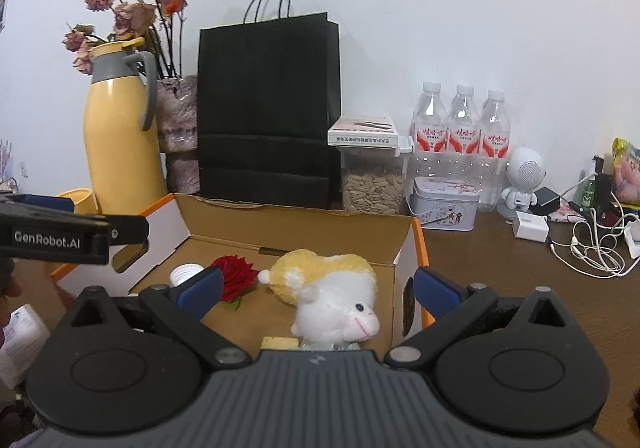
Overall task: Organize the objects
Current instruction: 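Move both tools back over the table toward the purple pouch and swab container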
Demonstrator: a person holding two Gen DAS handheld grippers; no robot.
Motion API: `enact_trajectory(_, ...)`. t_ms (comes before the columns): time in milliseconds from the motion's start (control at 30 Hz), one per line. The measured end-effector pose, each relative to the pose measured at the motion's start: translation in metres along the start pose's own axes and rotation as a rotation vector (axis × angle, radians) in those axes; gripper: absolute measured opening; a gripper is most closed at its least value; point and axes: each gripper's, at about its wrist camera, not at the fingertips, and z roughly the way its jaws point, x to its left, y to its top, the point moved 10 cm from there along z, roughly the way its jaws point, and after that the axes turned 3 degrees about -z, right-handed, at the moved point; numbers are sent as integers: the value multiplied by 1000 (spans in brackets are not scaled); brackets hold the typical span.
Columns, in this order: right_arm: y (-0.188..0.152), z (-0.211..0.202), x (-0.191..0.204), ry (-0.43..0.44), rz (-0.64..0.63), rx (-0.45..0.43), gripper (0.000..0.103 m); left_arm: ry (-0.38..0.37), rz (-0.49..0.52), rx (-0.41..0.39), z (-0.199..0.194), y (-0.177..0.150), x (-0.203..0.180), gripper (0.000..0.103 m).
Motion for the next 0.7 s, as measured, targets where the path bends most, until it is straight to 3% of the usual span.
enact_trajectory(200,-4,-25,11,-1,-16,-15,103,-2,8,-32,-32,-3,7,103)
enact_trajectory(700,-27,-87,34,-7,-39,7,103,-6,59,-23,-106,-40,24,103)
